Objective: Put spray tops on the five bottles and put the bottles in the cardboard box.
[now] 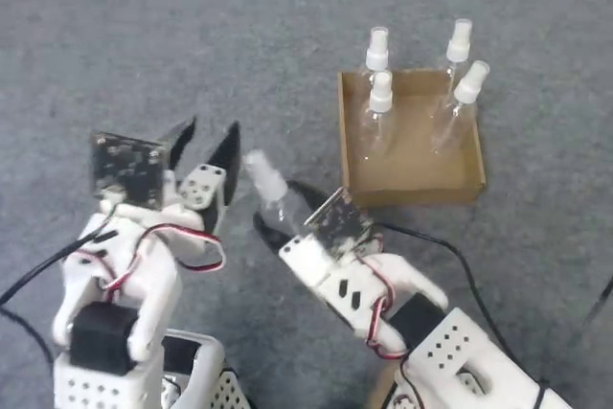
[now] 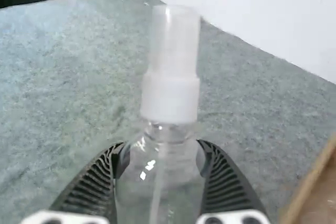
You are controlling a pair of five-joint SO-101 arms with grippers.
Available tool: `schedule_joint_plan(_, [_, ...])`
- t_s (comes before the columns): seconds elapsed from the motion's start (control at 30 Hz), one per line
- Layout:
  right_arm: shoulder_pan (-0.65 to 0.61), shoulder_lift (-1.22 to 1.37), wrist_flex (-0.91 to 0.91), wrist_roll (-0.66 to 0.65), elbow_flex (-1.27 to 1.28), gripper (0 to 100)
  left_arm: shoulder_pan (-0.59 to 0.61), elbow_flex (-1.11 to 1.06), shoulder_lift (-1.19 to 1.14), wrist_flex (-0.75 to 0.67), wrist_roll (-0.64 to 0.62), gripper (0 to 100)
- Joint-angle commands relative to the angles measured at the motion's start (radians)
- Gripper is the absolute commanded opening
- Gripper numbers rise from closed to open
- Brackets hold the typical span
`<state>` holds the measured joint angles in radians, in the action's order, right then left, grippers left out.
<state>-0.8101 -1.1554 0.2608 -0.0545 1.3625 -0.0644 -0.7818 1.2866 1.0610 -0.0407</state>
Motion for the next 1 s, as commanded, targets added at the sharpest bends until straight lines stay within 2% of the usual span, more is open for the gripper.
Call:
schedule_joint_plan(0.0, [0.084, -0.019, 0.036, 0.015, -0.153, 0.6, 0.015, 0.053, 0.009, 0.041, 0.003, 16])
schedule_joint_plan(0.2, [0.16, 0.148, 0.042, 0.015, -0.322, 0.6, 0.002, -0.076, 0.009, 0.031, 0.002, 16])
schedule_joint_plan(0.43, [0.177, 0.467, 0.042, 0.017, -0.615, 0.6, -0.127, -0.199, 0.011, 0.026, 0.0, 25])
schedule_joint_plan(0.6, [0.177, 0.641, 0.05, 0.017, -0.773, 0.6, -0.169, -0.283, 0.144, 0.021, 0.002, 26])
schedule_joint_plan(0.83, [0.124, 0.599, 0.286, 0.091, -0.848, 0.6, -0.166, -0.584, 0.362, -0.222, 0.006, 31])
schedule_joint_plan(0.97, [0.117, 0.489, 0.414, 0.091, -0.848, 0.6, -0.167, -0.607, 0.368, -0.244, 0.006, 31])
